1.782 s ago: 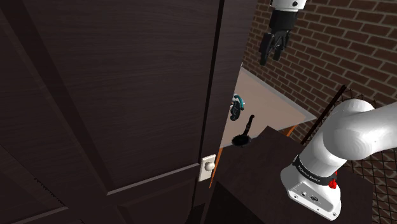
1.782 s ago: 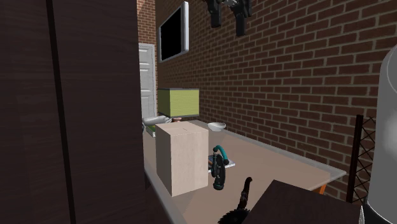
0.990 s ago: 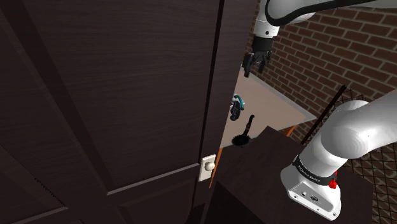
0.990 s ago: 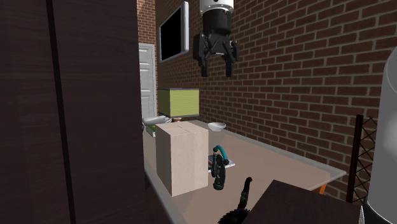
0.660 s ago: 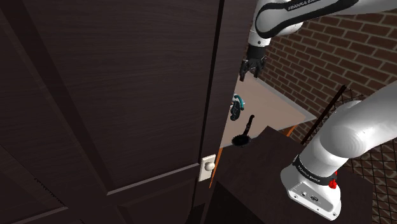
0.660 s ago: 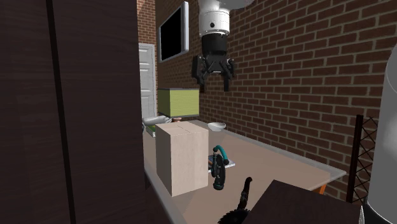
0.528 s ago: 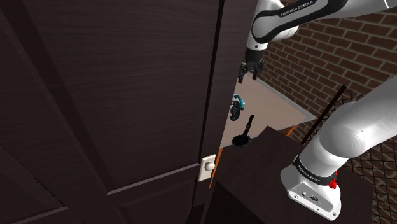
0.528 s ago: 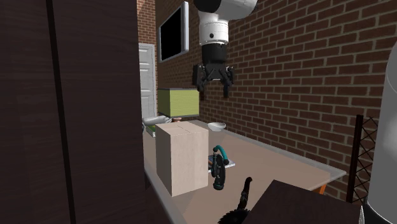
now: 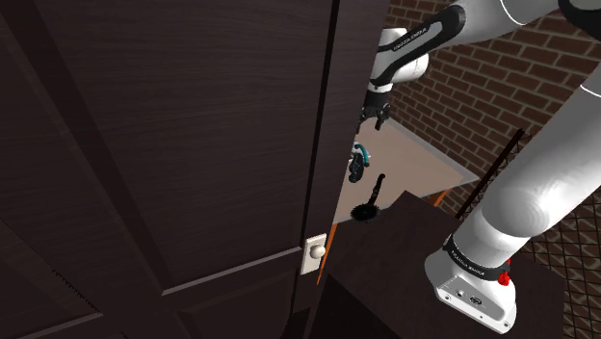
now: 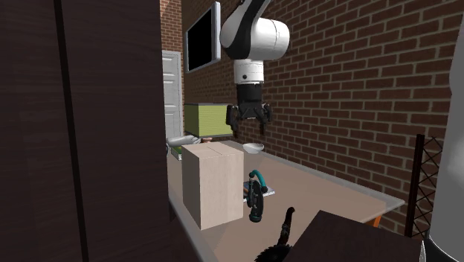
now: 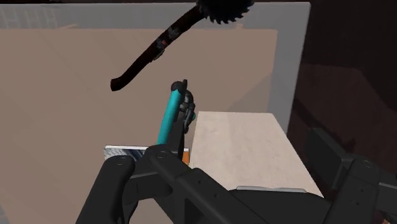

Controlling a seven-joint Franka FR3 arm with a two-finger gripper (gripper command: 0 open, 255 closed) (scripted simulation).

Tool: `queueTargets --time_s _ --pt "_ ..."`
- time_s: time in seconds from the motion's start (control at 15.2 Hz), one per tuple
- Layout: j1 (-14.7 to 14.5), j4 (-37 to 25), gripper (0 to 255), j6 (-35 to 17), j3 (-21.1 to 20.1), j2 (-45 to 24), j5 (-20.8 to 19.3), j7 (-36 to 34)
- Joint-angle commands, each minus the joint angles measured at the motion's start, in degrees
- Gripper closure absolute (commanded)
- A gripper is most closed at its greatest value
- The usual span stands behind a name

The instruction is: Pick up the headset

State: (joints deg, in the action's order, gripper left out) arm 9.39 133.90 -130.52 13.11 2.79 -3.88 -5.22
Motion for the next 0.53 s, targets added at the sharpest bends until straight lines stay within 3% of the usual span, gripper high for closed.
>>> queueTargets --time_s 0.0,0.46 --pt "0.68 -1.86 0 -2.51 0.81 -4.27 1.01 0.46" --pt "3.86 -10.37 0 -8.65 2.09 -18.96 6.08 2.48"
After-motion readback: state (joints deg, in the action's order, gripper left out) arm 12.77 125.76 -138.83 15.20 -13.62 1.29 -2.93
